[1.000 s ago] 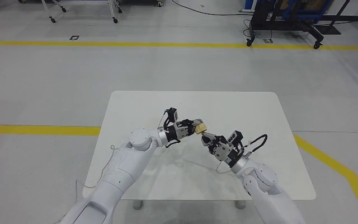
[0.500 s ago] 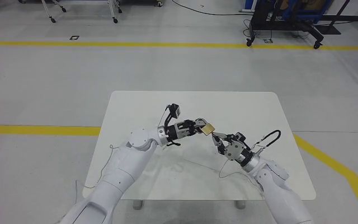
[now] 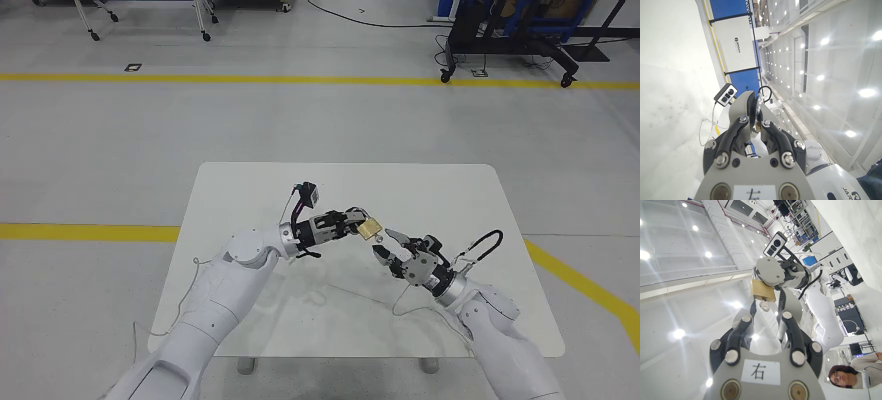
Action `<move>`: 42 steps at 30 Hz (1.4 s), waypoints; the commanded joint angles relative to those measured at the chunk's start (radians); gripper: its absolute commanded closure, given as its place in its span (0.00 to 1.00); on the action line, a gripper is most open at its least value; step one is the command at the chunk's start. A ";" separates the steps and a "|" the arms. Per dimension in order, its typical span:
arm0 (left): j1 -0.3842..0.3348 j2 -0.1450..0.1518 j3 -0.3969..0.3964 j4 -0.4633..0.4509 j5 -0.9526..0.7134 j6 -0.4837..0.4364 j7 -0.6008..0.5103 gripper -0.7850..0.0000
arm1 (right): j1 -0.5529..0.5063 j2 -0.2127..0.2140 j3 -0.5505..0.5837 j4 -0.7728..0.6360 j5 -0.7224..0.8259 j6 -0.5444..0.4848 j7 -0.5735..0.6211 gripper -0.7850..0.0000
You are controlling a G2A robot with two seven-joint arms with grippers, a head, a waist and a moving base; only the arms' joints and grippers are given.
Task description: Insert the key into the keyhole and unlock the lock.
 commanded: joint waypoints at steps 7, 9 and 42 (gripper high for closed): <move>-0.026 0.012 0.016 0.014 0.152 0.069 0.001 1.00 | -0.087 0.022 0.143 -0.054 -0.060 -0.059 0.040 0.00; -0.038 0.015 0.037 0.023 0.223 0.106 -0.009 1.00 | -0.118 0.026 0.185 -0.073 -0.055 -0.076 0.038 0.00; -0.056 0.033 0.047 -0.031 0.415 -0.088 0.024 0.00 | -0.135 0.027 0.209 -0.090 -0.049 -0.091 0.022 0.00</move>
